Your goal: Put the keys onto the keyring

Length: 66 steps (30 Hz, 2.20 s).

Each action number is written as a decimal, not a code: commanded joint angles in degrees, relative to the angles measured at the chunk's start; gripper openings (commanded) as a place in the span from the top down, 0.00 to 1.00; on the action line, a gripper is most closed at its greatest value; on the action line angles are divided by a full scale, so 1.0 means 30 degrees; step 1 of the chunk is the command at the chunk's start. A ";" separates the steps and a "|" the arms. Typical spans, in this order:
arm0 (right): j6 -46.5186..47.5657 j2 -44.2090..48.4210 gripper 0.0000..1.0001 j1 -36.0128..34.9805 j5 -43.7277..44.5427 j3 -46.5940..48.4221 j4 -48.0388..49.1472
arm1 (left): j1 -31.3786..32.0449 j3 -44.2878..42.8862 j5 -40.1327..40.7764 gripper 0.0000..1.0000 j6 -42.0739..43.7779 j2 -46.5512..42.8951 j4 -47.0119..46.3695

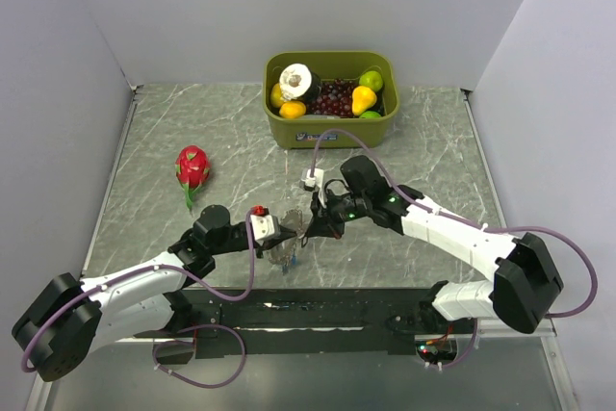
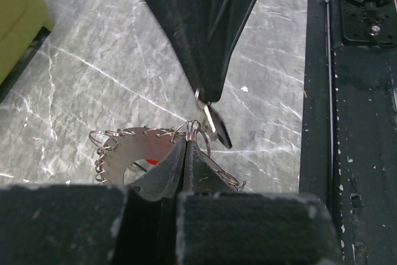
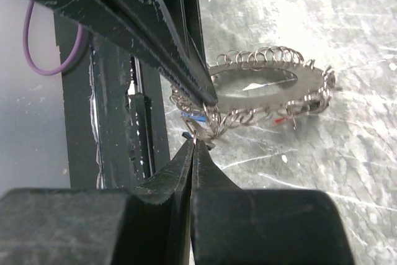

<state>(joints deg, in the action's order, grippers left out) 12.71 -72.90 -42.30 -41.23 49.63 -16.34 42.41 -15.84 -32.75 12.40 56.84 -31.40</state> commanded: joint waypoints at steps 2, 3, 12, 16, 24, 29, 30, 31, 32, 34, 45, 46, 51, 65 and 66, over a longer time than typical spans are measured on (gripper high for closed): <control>0.0245 -0.0834 1.00 -0.0547 -0.0143 0.1415 -0.0090 | 0.0217 -0.0815 -0.0977 0.99 0.0582 -0.0108 -0.0608; 0.0275 -0.0951 1.00 -0.0576 -0.0142 0.1504 -0.0149 | 0.0218 -0.0815 -0.1006 0.99 0.0582 -0.0108 -0.0579; 0.0216 -0.1187 1.00 -0.0694 0.0267 0.1417 -0.0062 | 0.0305 -0.0757 -0.0977 0.99 0.0757 -0.0226 -0.0491; 0.0012 -0.1304 1.00 -0.0723 0.0561 0.1154 0.0143 | 0.0335 -0.0669 -0.1123 0.99 0.0875 -0.0488 -0.0520; -0.0340 -0.1539 1.00 -0.0606 0.0737 0.0627 0.0757 | 0.0335 0.0004 -0.0919 0.99 0.0699 -0.1337 -0.1311; -0.0457 -0.1626 1.00 -0.0518 0.0503 0.0450 0.0905 | 0.0364 0.0239 -0.1094 0.99 0.0553 -0.1632 -0.1691; -0.0428 -0.1655 1.00 -0.0518 0.0473 0.0450 0.0905 | 0.0364 0.0268 -0.1094 0.99 0.0524 -0.1690 -0.1721; -0.0428 -0.1685 1.00 -0.0518 0.0415 0.0450 0.0934 | 0.0364 0.0327 -0.1152 0.99 0.0466 -0.1719 -0.1925; -0.0428 -0.1714 1.00 -0.0518 0.0298 0.0479 0.0934 | 0.0364 0.0356 -0.1211 0.99 0.0436 -0.1720 -0.2014; -0.0428 -0.1802 1.00 -0.0518 0.0151 0.0508 0.0876 | 0.0364 0.0415 -0.1211 0.99 0.0377 -0.1836 -0.2248; -0.0516 -0.1246 1.00 -0.0459 0.0151 0.0246 0.0876 | 0.0335 0.1411 -0.0772 0.99 0.0084 -0.2950 -0.3538; -0.0516 -0.1188 1.00 -0.0488 0.0122 0.0216 0.0905 | 0.0335 0.1411 -0.0830 0.99 0.0084 -0.2979 -0.3538; -0.0574 -0.0865 0.90 -0.0430 -0.0025 0.0245 0.0905 | 0.0364 0.1411 -0.1123 0.99 0.0055 -0.2862 -0.3742; -0.0457 0.2443 0.37 0.0358 0.0561 -0.0370 0.0904 | 0.0364 0.1558 -0.1446 0.99 0.0055 -0.3184 -0.4241; -0.0428 0.2707 0.36 0.0506 0.0445 -0.0544 0.0963 | 0.0364 0.1616 -0.1504 0.99 0.0084 -0.3214 -0.4270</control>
<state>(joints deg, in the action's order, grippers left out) 10.61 -69.87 -42.63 -39.94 48.62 -15.49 43.22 -10.81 -34.85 12.56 48.75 -37.50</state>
